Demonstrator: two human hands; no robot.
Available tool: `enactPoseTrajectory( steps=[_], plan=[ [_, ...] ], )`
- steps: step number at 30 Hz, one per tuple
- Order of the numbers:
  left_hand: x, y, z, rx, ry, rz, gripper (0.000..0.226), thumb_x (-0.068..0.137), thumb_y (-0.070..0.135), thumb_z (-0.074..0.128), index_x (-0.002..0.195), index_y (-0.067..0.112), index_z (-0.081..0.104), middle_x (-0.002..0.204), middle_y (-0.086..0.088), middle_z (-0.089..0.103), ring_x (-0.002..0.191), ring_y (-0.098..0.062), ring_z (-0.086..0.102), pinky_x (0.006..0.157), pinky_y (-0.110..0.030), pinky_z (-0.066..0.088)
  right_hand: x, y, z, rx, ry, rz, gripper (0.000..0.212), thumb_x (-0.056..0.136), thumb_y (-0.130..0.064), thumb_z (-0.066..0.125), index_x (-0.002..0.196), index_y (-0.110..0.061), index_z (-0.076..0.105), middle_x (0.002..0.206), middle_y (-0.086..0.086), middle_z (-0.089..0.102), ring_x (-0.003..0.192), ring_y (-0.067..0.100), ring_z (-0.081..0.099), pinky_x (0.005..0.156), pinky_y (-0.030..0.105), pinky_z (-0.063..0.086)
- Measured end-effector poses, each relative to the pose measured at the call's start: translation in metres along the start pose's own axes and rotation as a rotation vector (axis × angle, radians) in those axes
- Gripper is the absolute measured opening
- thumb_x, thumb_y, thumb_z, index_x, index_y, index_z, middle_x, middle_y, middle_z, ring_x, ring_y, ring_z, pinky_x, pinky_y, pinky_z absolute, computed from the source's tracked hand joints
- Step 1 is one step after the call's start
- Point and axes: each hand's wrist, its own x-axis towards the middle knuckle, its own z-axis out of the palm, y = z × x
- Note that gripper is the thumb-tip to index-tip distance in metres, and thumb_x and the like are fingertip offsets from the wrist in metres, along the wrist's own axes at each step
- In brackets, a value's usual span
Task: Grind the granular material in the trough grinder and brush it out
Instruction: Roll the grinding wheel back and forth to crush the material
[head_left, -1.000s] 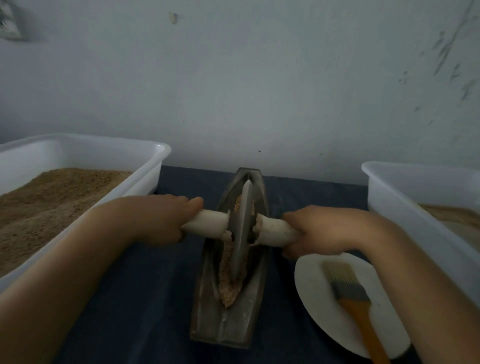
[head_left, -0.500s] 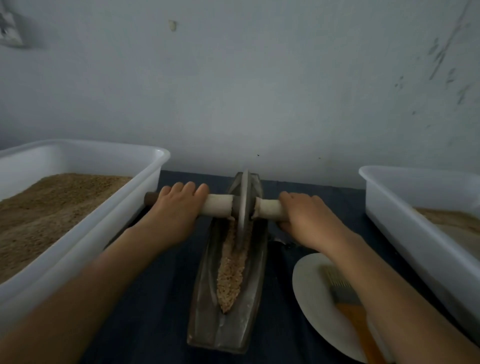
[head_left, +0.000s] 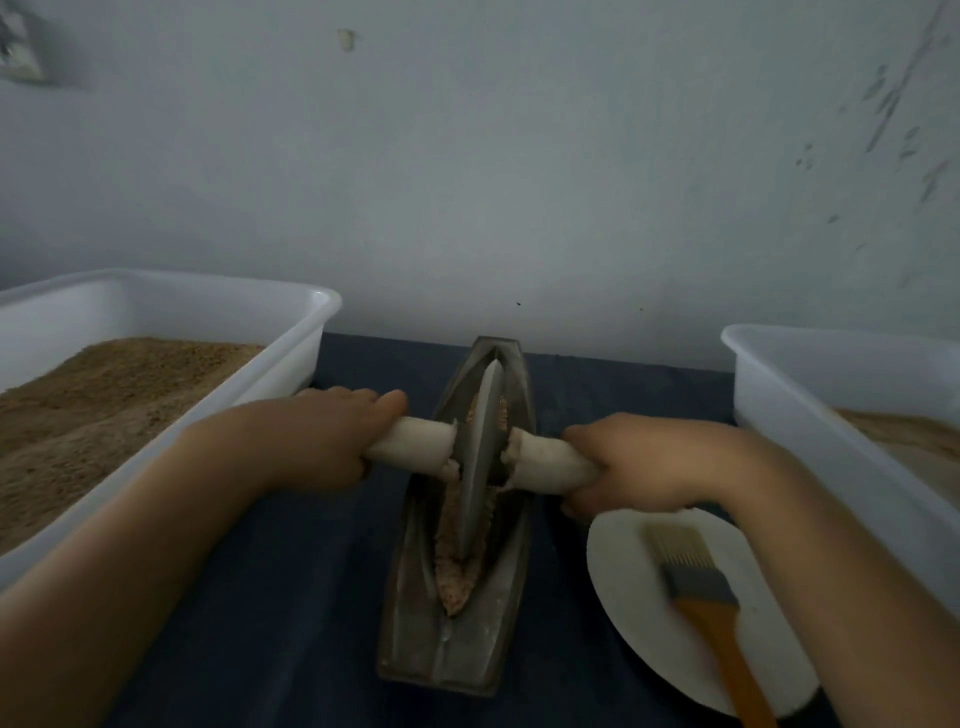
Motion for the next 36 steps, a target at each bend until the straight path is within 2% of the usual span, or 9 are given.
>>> enactPoseTrajectory(
  steps=[4,7,12,17,22,26,29,31,36],
  plan=[
    [0.022,-0.005,0.019,0.036,0.290,-0.085,0.035,0.091,0.026,0.054,0.118,0.025,0.033,0.117,0.002,0.046,0.106,-0.016,0.046,0.090,-0.029,0.036,0.020,0.009,0.004,0.015,0.153,0.030,0.019,0.088,-0.028,0.058,0.098,-0.017,0.046,0.091,0.001,0.054,0.077,0.015,0.051,0.054,0.023,0.033],
    [0.038,-0.006,0.034,0.065,0.511,-0.127,0.036,0.089,0.023,0.055,0.121,0.022,0.038,0.117,0.000,0.045,0.106,-0.018,0.045,0.091,-0.031,0.035,0.036,0.015,0.014,-0.128,0.402,0.061,0.017,0.089,-0.027,0.054,0.095,-0.017,0.041,0.096,0.004,0.055,0.079,0.019,0.049,0.058,0.030,0.029],
    [0.045,-0.004,0.040,0.055,0.617,-0.168,0.038,0.087,0.017,0.055,0.123,0.019,0.043,0.116,-0.003,0.047,0.103,-0.021,0.045,0.089,-0.033,0.034,0.056,0.020,0.030,-0.329,0.754,0.105,0.022,0.088,-0.022,0.052,0.108,-0.015,0.047,0.108,0.004,0.055,0.099,0.025,0.050,0.069,0.031,0.018],
    [0.035,-0.005,0.032,0.106,0.496,-0.125,0.043,0.088,0.029,0.057,0.124,0.024,0.034,0.121,0.002,0.046,0.108,-0.016,0.047,0.093,-0.030,0.037,0.043,0.018,0.024,-0.231,0.555,0.059,0.018,0.089,-0.024,0.053,0.101,-0.014,0.045,0.105,0.004,0.057,0.087,0.021,0.052,0.065,0.030,0.026],
    [0.008,-0.002,0.009,0.103,0.120,-0.068,0.044,0.091,0.031,0.055,0.126,0.026,0.027,0.122,0.003,0.046,0.109,-0.013,0.049,0.092,-0.028,0.039,0.015,0.002,0.005,-0.080,0.166,0.049,0.023,0.087,-0.026,0.058,0.105,-0.013,0.052,0.088,-0.001,0.052,0.079,0.015,0.051,0.056,0.023,0.034],
    [-0.009,0.003,-0.006,0.025,-0.127,-0.029,0.036,0.092,0.029,0.054,0.111,0.032,0.023,0.108,0.006,0.044,0.099,-0.009,0.047,0.085,-0.023,0.038,-0.004,-0.004,-0.002,-0.045,-0.017,-0.001,0.026,0.086,-0.033,0.061,0.104,-0.013,0.058,0.096,0.004,0.063,0.078,0.013,0.056,0.059,0.024,0.039],
    [-0.009,0.004,-0.008,0.031,-0.132,-0.020,0.034,0.093,0.027,0.053,0.109,0.030,0.024,0.112,0.004,0.047,0.098,-0.009,0.047,0.086,-0.023,0.039,-0.004,-0.004,-0.003,-0.018,-0.054,-0.006,0.024,0.087,-0.035,0.061,0.100,-0.016,0.056,0.087,-0.002,0.060,0.070,0.008,0.053,0.056,0.021,0.039],
    [-0.004,0.004,-0.007,0.021,-0.099,-0.038,0.033,0.093,0.026,0.053,0.115,0.027,0.028,0.116,0.002,0.048,0.098,-0.010,0.048,0.086,-0.023,0.040,0.002,-0.001,-0.002,-0.009,-0.001,0.001,0.024,0.087,-0.034,0.061,0.101,-0.017,0.053,0.090,-0.001,0.057,0.078,0.012,0.055,0.060,0.024,0.040],
    [0.018,-0.003,0.010,0.028,0.159,-0.089,0.038,0.092,0.024,0.054,0.122,0.022,0.032,0.122,0.000,0.047,0.109,-0.017,0.047,0.092,-0.030,0.038,0.024,0.008,0.009,-0.052,0.239,0.038,0.019,0.088,-0.028,0.057,0.092,-0.020,0.040,0.081,-0.004,0.047,0.073,0.013,0.046,0.051,0.023,0.027]
  ],
)
